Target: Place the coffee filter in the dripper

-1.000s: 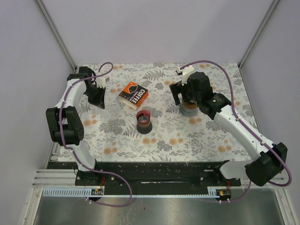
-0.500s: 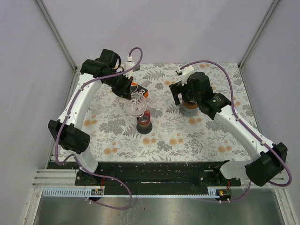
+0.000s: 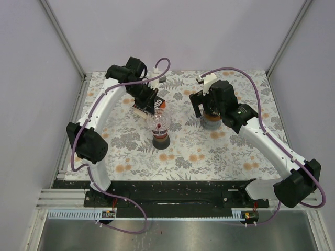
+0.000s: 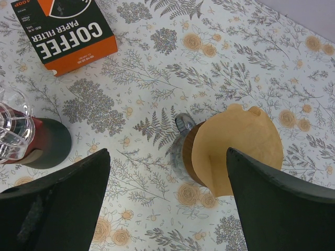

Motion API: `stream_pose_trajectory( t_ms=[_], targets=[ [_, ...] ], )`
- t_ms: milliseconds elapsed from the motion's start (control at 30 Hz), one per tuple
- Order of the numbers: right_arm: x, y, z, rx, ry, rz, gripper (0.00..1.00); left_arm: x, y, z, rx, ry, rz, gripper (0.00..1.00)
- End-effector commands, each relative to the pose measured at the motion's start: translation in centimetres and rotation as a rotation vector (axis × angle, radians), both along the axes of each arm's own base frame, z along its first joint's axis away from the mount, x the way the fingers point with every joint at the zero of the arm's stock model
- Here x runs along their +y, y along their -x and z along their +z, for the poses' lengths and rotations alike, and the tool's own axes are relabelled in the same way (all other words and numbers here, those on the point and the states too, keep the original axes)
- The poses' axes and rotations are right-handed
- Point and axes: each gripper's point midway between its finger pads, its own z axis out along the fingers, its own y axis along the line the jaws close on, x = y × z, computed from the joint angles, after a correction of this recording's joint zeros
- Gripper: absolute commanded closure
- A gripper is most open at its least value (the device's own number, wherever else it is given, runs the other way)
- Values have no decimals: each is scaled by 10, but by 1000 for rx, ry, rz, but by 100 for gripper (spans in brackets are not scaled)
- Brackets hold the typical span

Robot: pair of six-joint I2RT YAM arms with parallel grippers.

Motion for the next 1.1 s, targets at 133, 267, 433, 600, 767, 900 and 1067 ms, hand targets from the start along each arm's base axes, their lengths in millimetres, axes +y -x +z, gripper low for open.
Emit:
stream_pose_trajectory(
  t_ms=[133, 267, 433, 600, 767, 900, 1067],
  targets=[
    [-5, -2, 19, -51, -16, -17, 1, -11, 2, -17, 56, 30, -27, 100],
    [-5, -3, 18, -47, -17, -18, 1, -10, 3, -22, 73, 25, -30, 100],
    [-4, -3, 17, -45, -17, -17, 0, -12, 6, -20, 77, 40, -39, 100],
    [-4, -3, 15, -40, -13, -17, 0, -20, 11, -4, 83, 105, -55, 100],
    [-4, -3, 15, -39, -16, -18, 1, -21, 17, 0, 94, 125, -63, 100],
    [-3, -3, 15, -39, -17, -17, 1, -25, 21, 0, 117, 148, -76, 100],
    [-3, -3, 14, -34, -19, -16, 0, -24, 24, 1, 123, 146, -82, 100]
  ],
)
